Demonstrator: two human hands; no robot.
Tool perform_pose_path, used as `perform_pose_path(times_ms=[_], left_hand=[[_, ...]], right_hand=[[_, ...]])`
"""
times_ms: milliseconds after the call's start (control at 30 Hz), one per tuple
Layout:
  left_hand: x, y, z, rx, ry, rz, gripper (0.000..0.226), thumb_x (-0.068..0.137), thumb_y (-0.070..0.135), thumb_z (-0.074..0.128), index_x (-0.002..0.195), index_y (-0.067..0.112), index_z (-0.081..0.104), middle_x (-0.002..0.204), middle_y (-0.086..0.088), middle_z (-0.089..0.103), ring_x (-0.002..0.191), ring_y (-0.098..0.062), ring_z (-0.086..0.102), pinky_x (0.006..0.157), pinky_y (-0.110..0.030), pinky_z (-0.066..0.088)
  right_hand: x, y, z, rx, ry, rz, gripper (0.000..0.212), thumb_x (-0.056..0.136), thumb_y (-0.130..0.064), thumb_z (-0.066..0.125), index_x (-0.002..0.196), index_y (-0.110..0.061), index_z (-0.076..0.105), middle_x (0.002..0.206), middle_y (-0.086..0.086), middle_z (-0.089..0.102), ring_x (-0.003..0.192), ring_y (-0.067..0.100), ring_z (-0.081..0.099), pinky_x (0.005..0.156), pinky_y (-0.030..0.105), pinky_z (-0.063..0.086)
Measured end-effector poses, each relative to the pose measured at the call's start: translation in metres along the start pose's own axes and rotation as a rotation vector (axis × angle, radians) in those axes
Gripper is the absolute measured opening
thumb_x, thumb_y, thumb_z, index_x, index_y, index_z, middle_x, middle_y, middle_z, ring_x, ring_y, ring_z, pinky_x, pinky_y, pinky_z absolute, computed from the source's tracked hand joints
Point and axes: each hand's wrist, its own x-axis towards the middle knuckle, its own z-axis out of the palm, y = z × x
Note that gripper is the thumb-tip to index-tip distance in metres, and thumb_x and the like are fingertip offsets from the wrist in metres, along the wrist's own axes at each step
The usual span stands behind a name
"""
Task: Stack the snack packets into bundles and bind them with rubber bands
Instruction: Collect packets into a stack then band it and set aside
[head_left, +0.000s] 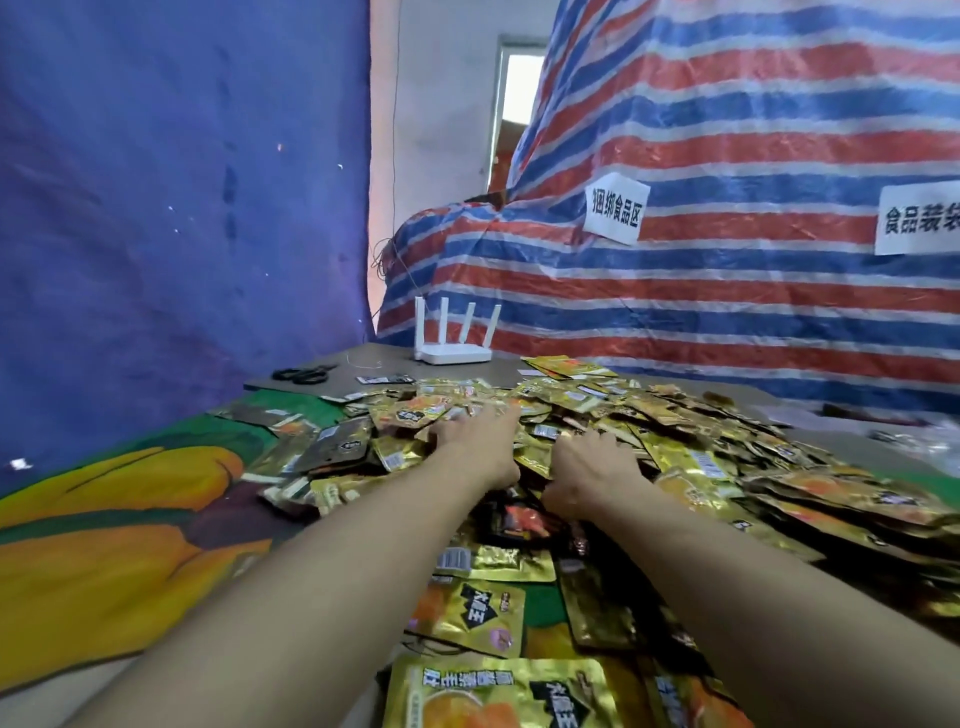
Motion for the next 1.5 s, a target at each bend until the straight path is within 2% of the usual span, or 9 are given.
perform_pose_path(times_ms=[167,300,500,767,833,933,1100,1233,1500], left_hand=[[-0.002,-0.005,0.010,0.134,0.210,0.112,0.028,0.095,0.013,0.062,0.121,0.021,0.057,0.122,-0.009,0.061,0.119,-0.033,0.058,0.086,-0.040,0.044],[-0.010,-0.022,0.001,-0.006,0.340,0.152,0.046,0.091,-0.005,0.051,0.121,0.025,0.069,0.111,-0.010,0.070,0.105,-0.035,0.066,0.075,-0.038,0.045],[-0.023,-0.038,-0.033,-0.424,0.483,0.081,0.020,0.101,0.021,0.059,0.111,0.022,0.076,0.105,-0.004,0.073,0.101,-0.029,0.066,0.085,-0.041,0.054],[-0.044,-0.032,-0.069,-0.974,0.615,-0.283,0.030,0.102,0.025,0.059,0.075,0.012,0.063,0.067,-0.001,0.054,0.075,-0.027,0.053,0.054,-0.029,0.034],[-0.050,-0.025,-0.072,-1.245,0.590,-0.352,0.027,0.103,0.020,0.057,0.079,0.009,0.064,0.070,-0.001,0.050,0.077,-0.028,0.056,0.058,-0.033,0.048],[-0.063,-0.013,-0.071,-1.736,0.496,-0.388,0.021,0.105,0.009,0.051,0.122,0.008,0.062,0.098,-0.004,0.059,0.085,-0.024,0.064,0.072,-0.044,0.063],[-0.081,-0.012,-0.046,-1.844,0.491,-0.409,0.026,0.106,0.008,0.046,0.091,0.019,0.065,0.099,-0.008,0.069,0.093,-0.026,0.065,0.092,-0.053,0.056],[-0.093,-0.020,-0.033,-1.837,0.662,-0.431,0.022,0.101,0.011,0.055,0.091,0.026,0.066,0.097,0.000,0.072,0.098,-0.023,0.066,0.078,-0.038,0.053],[-0.110,-0.018,-0.032,-2.024,0.706,-0.308,0.026,0.085,-0.006,0.071,0.100,0.015,0.064,0.093,-0.008,0.075,0.080,-0.021,0.074,0.060,-0.032,0.057]], right_hand=[[-0.004,0.001,0.001,-0.045,0.159,-0.104,0.014,0.093,-0.017,0.059,0.107,-0.017,0.059,0.099,0.004,0.062,0.101,0.031,0.065,0.070,0.035,0.044],[-0.008,0.013,-0.008,0.158,0.238,-0.062,0.010,0.091,-0.008,0.054,0.092,-0.015,0.047,0.086,0.005,0.056,0.096,0.033,0.064,0.068,0.037,0.044],[-0.012,0.030,-0.024,0.676,0.396,0.111,0.019,0.087,-0.013,0.068,0.070,-0.006,0.067,0.071,0.008,0.068,0.064,0.027,0.060,0.055,0.031,0.043],[-0.024,0.029,-0.054,1.237,0.585,0.288,0.030,0.090,-0.030,0.076,0.068,-0.011,0.071,0.067,0.002,0.069,0.061,0.019,0.064,0.054,0.030,0.049],[-0.030,0.028,-0.053,1.286,0.607,0.301,0.034,0.093,-0.027,0.072,0.069,-0.004,0.068,0.064,0.002,0.066,0.058,0.018,0.058,0.054,0.030,0.045],[-0.041,0.025,-0.052,1.410,0.583,0.306,0.029,0.093,-0.023,0.072,0.072,-0.003,0.069,0.074,0.011,0.071,0.064,0.021,0.060,0.058,0.035,0.048],[-0.057,0.026,-0.040,1.594,0.483,0.341,0.017,0.097,-0.016,0.066,0.083,-0.008,0.072,0.086,0.010,0.075,0.087,0.031,0.073,0.080,0.050,0.061],[-0.061,0.026,-0.030,1.603,0.644,0.395,0.022,0.099,-0.017,0.064,0.078,-0.014,0.071,0.076,0.003,0.070,0.072,0.021,0.063,0.063,0.033,0.051],[-0.069,0.023,-0.023,1.654,0.725,0.313,0.020,0.100,-0.017,0.062,0.081,-0.016,0.069,0.082,0.001,0.072,0.078,0.019,0.068,0.067,0.033,0.058]])
